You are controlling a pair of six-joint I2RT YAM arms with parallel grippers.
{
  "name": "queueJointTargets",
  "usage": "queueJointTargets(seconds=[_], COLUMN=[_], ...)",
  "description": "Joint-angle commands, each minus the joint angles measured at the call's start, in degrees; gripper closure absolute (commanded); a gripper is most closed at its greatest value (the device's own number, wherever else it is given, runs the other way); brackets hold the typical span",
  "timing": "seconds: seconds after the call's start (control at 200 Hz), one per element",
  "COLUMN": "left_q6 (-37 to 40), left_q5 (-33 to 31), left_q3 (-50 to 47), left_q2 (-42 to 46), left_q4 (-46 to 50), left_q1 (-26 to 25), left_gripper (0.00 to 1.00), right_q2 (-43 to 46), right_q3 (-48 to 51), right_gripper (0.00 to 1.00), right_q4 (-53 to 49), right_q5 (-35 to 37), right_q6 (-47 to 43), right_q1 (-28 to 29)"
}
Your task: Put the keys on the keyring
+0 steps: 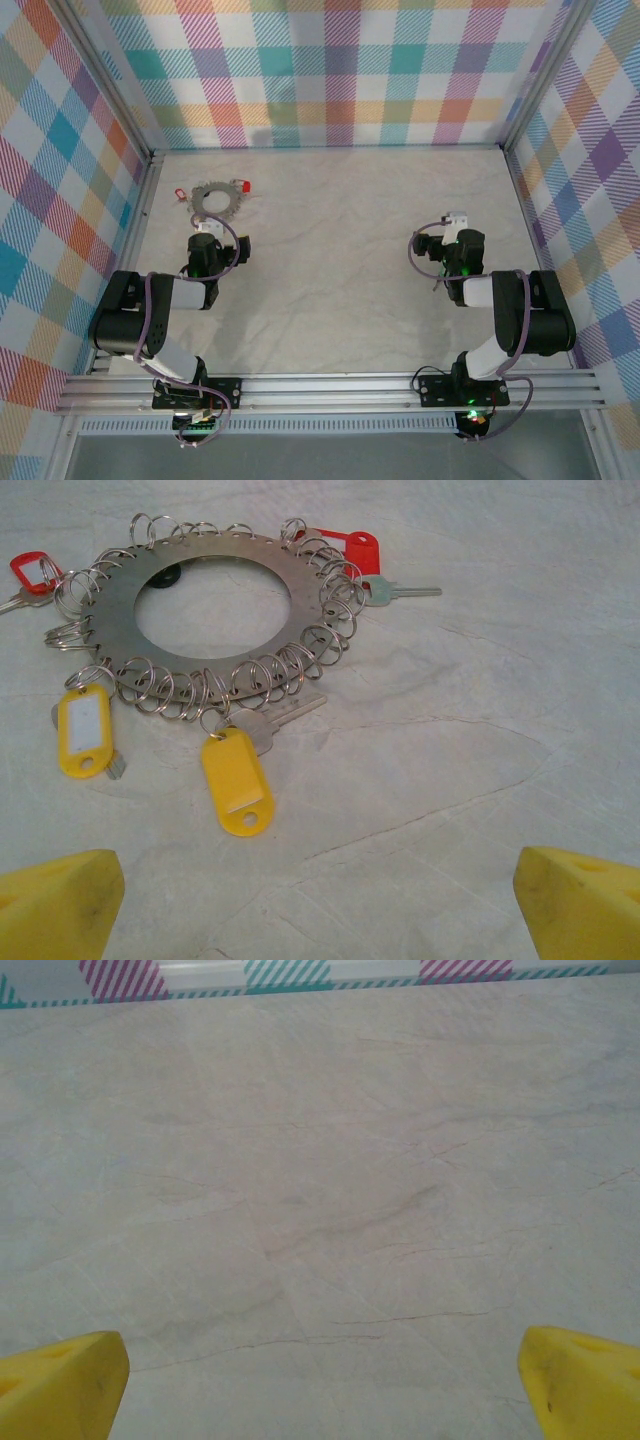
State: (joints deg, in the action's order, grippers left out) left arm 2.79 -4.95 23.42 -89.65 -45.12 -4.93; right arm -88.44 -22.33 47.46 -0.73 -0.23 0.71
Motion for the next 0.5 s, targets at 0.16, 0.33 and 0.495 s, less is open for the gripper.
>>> queueJointTargets(seconds=[0.16, 0.33, 0.495], left_q6=[-1.53, -2.16, -10.69], left_q5=[-1.08, -2.56, -5.82], left_q3=[1.14, 9.88, 23.89], left_q2=[1.36, 14.18, 15.81], left_q4=[0.49, 24.21, 43.06], left_q1=[1.09, 0.45, 0.58], left_gripper=[0.0, 0.0, 0.0], right_q2=[0.58, 0.48, 0.56], right_q3=[-1.4, -1.48, -1.49], right_gripper=[0.0, 0.0, 0.0], right_q4=[-0.18, -0.29, -0.36], right_q5=[-2.23, -1.74, -0.7], right_q6=[0.05, 0.2, 0.58], right_q1=[-0.38, -0.36, -0.36])
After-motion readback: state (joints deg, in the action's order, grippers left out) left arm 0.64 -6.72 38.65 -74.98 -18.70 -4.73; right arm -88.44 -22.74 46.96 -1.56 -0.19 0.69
